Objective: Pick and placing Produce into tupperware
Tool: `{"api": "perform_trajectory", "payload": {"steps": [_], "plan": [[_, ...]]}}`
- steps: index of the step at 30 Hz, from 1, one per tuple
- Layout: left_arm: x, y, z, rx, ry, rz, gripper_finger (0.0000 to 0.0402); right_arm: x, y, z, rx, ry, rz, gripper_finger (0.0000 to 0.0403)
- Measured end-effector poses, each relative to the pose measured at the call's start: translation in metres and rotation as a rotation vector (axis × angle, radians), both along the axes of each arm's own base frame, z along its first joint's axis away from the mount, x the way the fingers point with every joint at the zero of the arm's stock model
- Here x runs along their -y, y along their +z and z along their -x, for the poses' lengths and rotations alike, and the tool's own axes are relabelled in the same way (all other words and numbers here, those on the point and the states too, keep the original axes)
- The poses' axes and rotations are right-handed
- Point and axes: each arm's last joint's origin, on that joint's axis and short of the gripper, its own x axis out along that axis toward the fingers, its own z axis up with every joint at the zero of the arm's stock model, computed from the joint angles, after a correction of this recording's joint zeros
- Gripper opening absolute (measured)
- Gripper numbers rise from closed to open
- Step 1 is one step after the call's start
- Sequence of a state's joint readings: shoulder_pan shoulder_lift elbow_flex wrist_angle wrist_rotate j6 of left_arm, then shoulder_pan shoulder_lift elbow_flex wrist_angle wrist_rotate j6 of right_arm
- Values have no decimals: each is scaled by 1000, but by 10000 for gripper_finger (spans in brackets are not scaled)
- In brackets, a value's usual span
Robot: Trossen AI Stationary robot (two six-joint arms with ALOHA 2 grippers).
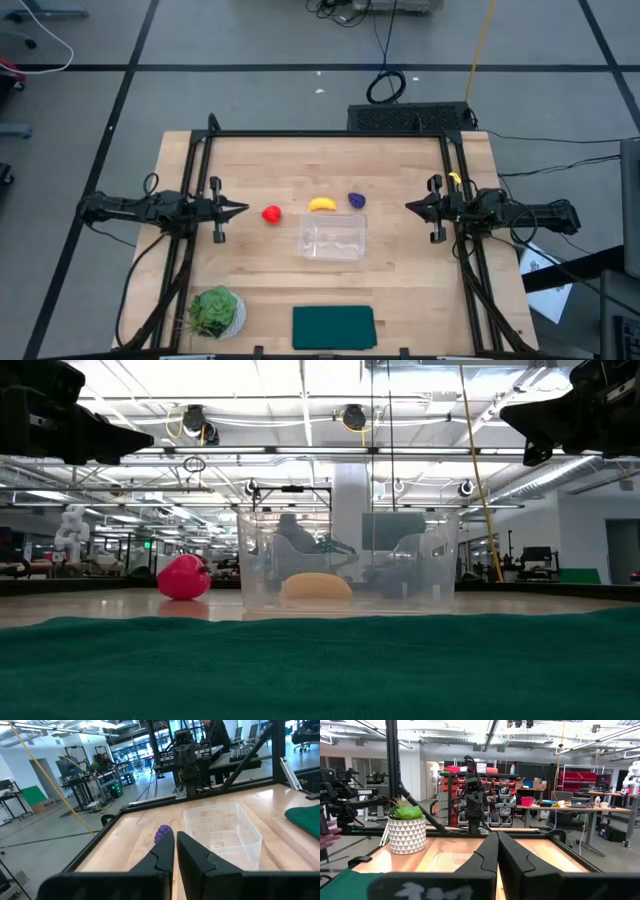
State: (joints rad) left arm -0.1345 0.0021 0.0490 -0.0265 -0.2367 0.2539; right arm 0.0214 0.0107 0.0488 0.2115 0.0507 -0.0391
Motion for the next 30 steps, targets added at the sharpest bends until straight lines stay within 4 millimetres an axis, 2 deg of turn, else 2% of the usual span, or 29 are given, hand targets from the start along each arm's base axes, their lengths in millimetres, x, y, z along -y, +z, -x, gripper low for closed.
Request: {"api": "perform_trajectory", "payload": {"steps": [11, 30], "plan": [[0, 11, 1, 111, 7, 15, 26, 0, 0, 0, 0, 0, 0, 0], [0, 15, 1, 161, -2, 116, 26, 0, 0, 0, 0, -1, 8, 0]]}}
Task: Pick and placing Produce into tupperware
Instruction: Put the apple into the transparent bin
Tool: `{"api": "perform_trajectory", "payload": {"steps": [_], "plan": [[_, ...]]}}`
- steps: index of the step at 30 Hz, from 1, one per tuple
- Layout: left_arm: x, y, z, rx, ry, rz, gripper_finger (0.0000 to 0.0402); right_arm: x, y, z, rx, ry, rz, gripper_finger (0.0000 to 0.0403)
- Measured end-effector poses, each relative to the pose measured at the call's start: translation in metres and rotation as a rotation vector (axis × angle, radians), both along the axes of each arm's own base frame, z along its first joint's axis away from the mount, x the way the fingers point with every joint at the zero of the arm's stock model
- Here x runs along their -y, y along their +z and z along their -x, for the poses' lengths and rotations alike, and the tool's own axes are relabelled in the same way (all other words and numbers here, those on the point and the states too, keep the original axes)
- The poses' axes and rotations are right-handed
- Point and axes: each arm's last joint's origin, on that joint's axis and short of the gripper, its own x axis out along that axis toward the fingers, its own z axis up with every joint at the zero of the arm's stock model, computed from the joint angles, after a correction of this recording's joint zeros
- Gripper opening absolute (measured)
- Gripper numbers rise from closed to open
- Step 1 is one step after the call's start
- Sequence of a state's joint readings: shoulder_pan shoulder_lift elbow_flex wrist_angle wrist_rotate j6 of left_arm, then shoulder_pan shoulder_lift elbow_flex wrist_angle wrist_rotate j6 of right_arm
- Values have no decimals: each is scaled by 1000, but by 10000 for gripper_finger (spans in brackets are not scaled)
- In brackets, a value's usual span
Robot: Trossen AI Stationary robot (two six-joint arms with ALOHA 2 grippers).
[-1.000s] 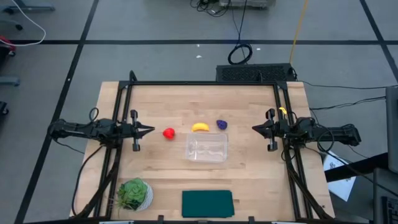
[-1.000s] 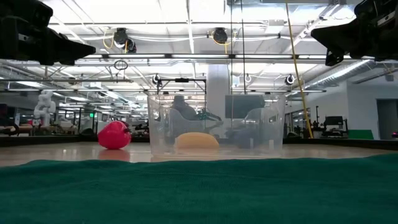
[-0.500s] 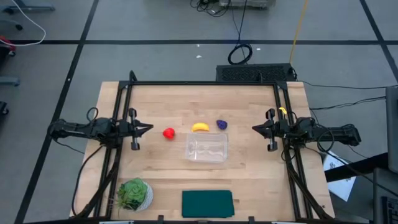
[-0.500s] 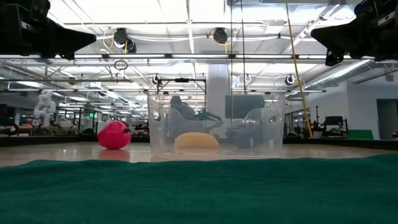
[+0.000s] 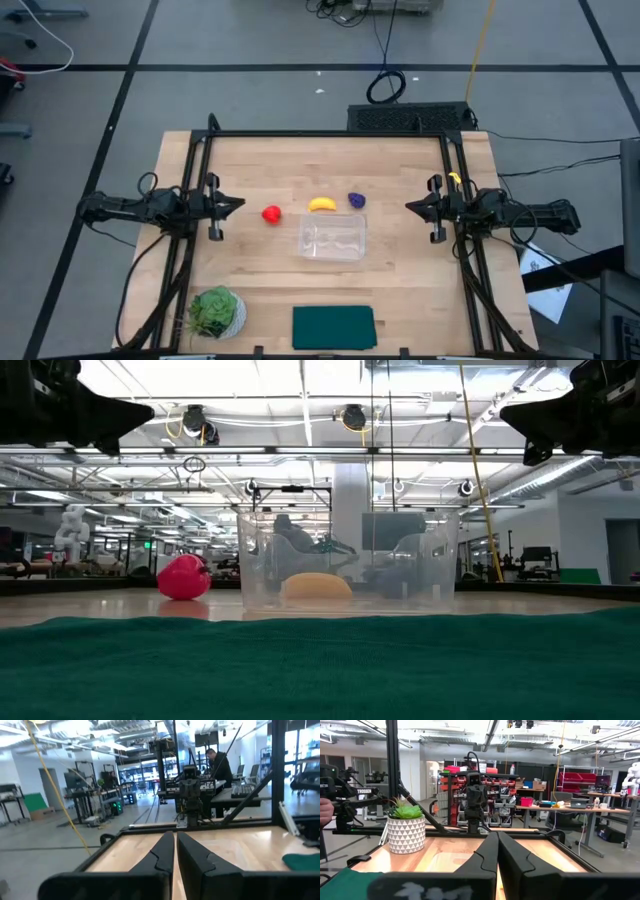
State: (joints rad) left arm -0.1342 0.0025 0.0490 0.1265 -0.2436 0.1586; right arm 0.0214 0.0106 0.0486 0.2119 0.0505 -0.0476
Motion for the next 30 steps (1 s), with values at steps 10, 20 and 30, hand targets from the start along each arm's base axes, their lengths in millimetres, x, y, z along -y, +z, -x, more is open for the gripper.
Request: {"api": "perform_trajectory", "payload": {"steps": [10, 20, 30], "plan": [[0, 1, 0, 1, 11, -59, 26, 0, 0, 0, -1, -4, 17, 0], [-2, -3, 0, -33, 83, -8, 26, 0, -1, 0, -6, -3, 17, 0], [-2, -2, 0, -30, 80, -39, 26, 0, -2, 0, -18, -3, 17, 0]]}}
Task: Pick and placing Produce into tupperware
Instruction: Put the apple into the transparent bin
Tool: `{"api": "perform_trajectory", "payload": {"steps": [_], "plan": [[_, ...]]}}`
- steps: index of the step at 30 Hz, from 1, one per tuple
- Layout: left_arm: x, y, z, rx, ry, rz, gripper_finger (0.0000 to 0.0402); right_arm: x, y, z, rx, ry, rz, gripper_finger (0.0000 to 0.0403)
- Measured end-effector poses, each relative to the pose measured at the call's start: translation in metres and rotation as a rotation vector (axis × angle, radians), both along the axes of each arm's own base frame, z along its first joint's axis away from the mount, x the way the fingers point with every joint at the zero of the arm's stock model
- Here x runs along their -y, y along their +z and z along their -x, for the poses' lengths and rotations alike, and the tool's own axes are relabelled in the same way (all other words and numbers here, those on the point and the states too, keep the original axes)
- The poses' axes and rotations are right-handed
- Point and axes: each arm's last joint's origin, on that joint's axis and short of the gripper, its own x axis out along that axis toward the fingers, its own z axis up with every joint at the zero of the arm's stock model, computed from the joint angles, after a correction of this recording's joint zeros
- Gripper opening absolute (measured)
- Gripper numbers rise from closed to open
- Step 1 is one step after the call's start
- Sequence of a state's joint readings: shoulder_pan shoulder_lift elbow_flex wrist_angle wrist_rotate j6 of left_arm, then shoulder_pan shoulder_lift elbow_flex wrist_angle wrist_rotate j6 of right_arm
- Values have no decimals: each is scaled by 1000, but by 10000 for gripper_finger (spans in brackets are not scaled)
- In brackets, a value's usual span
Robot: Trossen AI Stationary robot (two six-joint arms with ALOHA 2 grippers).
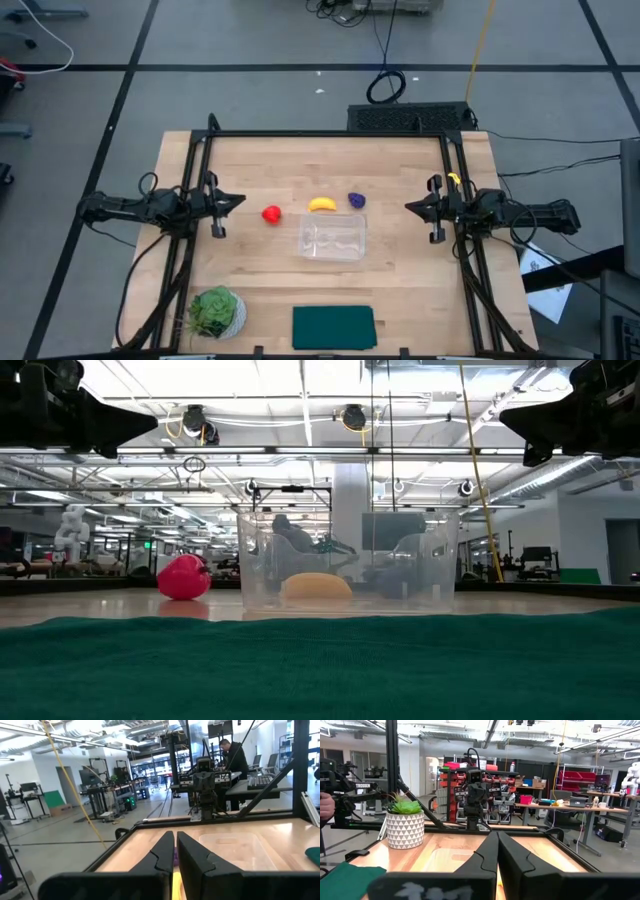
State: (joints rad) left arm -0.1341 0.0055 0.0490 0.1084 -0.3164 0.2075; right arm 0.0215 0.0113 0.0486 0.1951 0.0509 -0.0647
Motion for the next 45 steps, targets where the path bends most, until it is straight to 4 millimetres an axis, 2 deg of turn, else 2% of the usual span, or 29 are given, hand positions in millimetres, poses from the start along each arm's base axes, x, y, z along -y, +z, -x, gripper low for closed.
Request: {"api": "perform_trajectory", "payload": {"steps": [22, 36, 45], "plan": [[-3, 3, 1, 32, 87, 63, 26, 0, -1, 0, -5, 0, 0, 0], [-5, 26, 9, 37, 134, 109, 26, 0, -1, 0, -5, 0, 0, 0], [-4, 45, -3, -46, 147, 82, 26, 0, -1, 0, -6, 0, 0, 0]]}}
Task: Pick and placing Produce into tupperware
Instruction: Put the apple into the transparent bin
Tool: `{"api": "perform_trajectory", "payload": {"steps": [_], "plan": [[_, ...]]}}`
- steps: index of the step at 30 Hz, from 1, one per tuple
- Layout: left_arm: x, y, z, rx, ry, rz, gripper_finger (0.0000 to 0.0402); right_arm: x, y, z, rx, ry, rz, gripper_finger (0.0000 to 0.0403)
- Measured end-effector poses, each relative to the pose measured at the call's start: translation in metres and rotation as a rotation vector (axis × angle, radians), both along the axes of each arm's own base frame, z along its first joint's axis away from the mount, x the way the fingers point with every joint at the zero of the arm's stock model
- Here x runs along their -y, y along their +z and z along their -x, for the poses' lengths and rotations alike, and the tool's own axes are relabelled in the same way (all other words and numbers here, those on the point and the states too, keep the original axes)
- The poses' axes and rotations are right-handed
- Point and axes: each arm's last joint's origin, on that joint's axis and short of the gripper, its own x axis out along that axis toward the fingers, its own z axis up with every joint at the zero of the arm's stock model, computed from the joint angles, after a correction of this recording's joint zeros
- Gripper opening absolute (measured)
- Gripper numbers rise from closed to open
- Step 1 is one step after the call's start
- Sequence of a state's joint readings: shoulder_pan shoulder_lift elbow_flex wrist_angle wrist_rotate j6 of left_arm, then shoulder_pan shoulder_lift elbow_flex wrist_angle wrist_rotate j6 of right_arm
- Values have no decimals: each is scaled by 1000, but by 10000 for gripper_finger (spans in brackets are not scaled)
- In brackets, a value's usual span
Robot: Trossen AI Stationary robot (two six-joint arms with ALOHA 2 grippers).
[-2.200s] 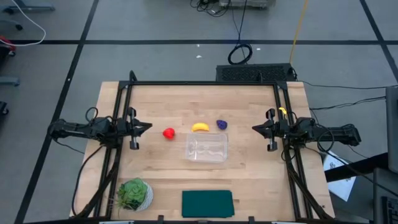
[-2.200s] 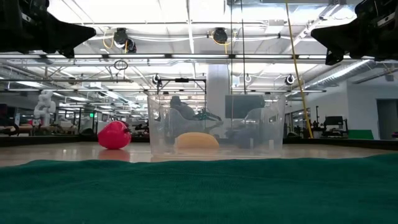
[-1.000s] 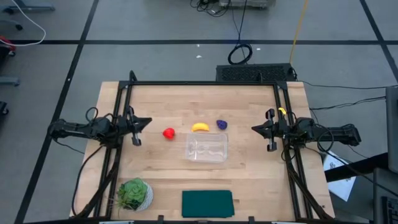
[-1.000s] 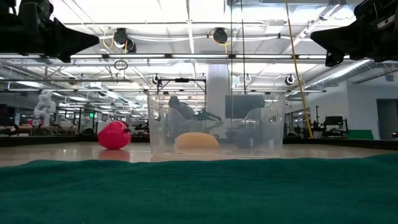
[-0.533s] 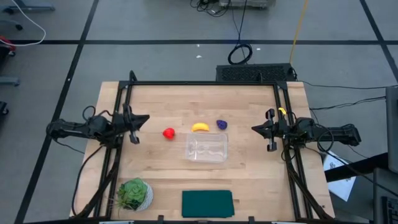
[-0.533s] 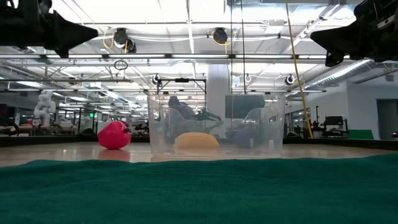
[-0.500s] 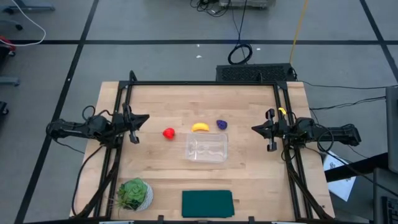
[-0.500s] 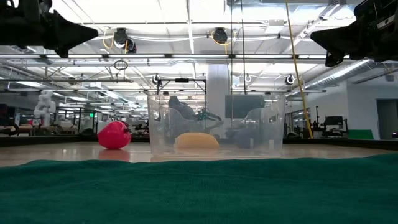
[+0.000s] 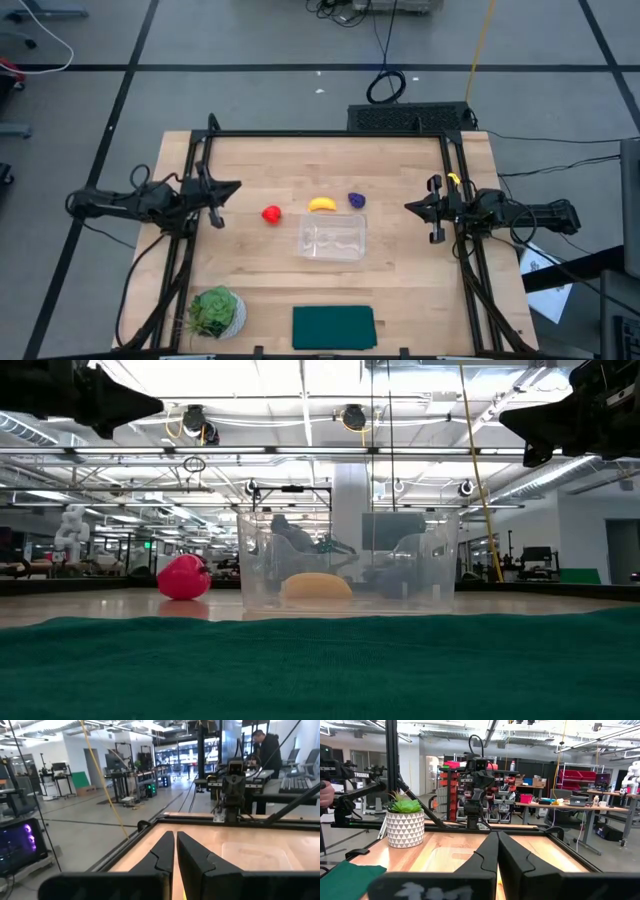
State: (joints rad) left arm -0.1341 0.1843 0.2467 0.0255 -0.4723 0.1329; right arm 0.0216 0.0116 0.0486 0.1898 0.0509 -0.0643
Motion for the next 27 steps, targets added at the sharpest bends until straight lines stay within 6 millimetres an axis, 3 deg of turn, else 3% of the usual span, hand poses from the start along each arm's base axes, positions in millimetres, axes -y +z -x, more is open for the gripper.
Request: {"api": "perform_trajectory", "payload": {"steps": [13, 27], "plan": [[-4, 28, -25, -92, 60, 4, 26, 0, 0, 0, 0, -2, 9, 0], [-19, 71, -29, -101, 61, 30, 26, 0, 0, 0, 0, -2, 8, 0]]}}
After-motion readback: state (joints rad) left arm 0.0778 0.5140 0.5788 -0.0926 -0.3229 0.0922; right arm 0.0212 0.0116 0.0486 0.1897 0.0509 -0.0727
